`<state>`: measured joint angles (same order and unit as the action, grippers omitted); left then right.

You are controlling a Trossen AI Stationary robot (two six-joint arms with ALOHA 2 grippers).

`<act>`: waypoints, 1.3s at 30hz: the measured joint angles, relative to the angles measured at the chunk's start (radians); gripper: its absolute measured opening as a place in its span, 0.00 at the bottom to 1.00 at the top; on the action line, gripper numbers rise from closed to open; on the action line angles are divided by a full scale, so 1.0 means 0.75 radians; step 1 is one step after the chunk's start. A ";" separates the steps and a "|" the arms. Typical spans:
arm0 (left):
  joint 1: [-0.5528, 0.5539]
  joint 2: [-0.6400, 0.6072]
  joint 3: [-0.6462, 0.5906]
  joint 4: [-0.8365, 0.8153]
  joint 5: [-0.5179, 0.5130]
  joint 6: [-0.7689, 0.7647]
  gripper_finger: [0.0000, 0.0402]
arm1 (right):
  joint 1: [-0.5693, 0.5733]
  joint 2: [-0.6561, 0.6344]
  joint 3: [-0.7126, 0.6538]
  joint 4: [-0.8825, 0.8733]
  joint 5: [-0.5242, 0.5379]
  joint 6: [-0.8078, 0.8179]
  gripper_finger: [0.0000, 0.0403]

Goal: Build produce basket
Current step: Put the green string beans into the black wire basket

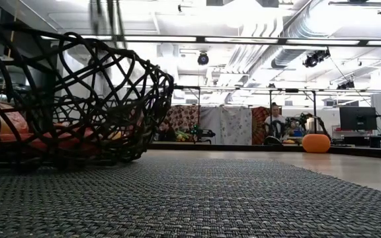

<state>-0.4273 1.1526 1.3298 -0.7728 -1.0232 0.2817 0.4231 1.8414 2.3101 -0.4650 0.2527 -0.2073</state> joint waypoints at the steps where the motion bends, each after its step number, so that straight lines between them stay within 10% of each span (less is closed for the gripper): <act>1: -0.011 -0.020 0.001 -0.031 -0.026 0.045 0.02 | -0.005 0.025 -0.001 -0.010 -0.013 -0.001 0.01; 10: -0.061 -0.079 -0.055 -0.346 -0.183 0.269 0.02 | -0.032 0.226 -0.002 -0.185 -0.064 -0.003 0.01; 19: -0.011 -0.079 -0.305 -0.408 -0.126 0.077 0.02 | -0.034 0.405 -0.002 -0.170 -0.151 -0.077 0.01; 39: 0.065 -0.072 -0.563 0.300 0.086 0.230 0.02 | -0.040 0.694 -0.002 -0.030 -0.236 -0.081 0.01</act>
<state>-0.3784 1.0983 0.9077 -0.5477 -0.9589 0.4542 0.3931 2.3621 2.3085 -0.4877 0.0753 -0.2684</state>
